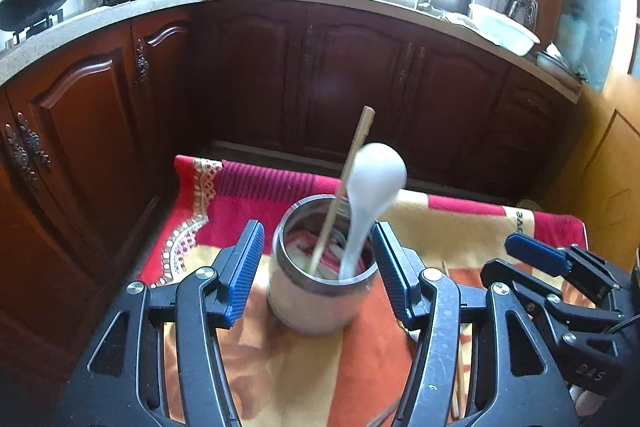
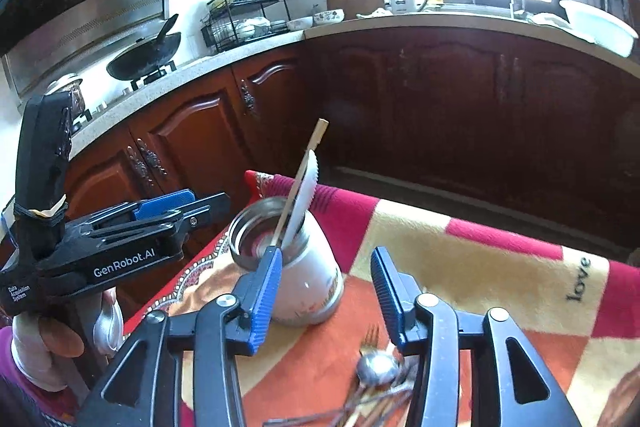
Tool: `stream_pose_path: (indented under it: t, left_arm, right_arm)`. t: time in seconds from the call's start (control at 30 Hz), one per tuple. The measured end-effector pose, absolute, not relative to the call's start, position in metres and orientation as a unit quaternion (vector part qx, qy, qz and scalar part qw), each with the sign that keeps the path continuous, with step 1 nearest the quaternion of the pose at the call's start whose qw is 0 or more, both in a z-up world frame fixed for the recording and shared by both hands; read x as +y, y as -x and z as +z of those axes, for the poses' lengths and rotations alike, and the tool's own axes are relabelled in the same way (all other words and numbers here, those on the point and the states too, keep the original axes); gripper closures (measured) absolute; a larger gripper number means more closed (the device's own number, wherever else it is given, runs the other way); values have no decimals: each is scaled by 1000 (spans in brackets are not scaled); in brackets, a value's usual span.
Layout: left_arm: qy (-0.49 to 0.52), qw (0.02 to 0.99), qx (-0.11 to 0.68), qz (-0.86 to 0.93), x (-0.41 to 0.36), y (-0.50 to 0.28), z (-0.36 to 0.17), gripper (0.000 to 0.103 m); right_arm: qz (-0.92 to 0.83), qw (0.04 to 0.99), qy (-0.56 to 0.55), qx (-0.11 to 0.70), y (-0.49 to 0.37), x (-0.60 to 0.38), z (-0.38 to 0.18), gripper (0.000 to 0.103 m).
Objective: Organize utensils
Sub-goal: 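Open both tools to drop chopstick and spoon into the jar, withdraw, then close the right tool on a metal spoon and lift it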
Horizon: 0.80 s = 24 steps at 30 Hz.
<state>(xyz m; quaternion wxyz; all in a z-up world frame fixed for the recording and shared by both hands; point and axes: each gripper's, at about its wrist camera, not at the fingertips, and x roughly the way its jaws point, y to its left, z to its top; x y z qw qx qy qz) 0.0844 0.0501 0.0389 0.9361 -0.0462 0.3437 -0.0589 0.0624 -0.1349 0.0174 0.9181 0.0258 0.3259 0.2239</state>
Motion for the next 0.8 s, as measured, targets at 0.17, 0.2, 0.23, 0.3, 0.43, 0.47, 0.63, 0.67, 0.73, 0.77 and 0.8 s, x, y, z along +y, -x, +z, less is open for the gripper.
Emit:
stream_pose_path:
  t: [0.17,0.2,0.23,0.3,0.43,0.47,0.63,0.67,0.73,0.77,0.8]
  left_arm:
    - [37,933,351,-68,35,-68,35,47]
    - [37,933,352,-70,33,-67,35,47]
    - [35,932,353,-73,29,-64,34,47]
    - [32,931,355,-79,21,-58,33,47]
    - [27,927,363,-91,10,-50,29,47]
    - [28,926,365,-93,8,-48,27,47]
    - [37,917,383,-108,3,-41,14,47]
    - [38,915,387,-110,2,-39,11,47]
    - [41,909,397,-118,-1,-37,4,47]
    - [40,908,399,-119,-2,-37,2,47]
    - [39,907,401,-121,-3,-37,0,47]
  right_arm:
    - [213,918,-31,332,-43,-154,15,47]
    - [211,918,-29,334,-40,-158,14,47]
    - [209,918,-27,335,-36,-161,14,47]
    - [202,919,-19,339,-28,-168,11,46]
    - [192,920,-23,340,-14,-183,9,46]
    - [187,921,-26,339,-10,-188,8,46]
    - [167,922,-42,347,4,-217,-4,46]
    - [165,921,-44,350,5,-220,-6,46]
    - [160,916,-51,364,6,-229,-17,46]
    - [158,913,-55,372,6,-233,-24,46]
    - [156,911,-59,377,6,-237,-29,46]
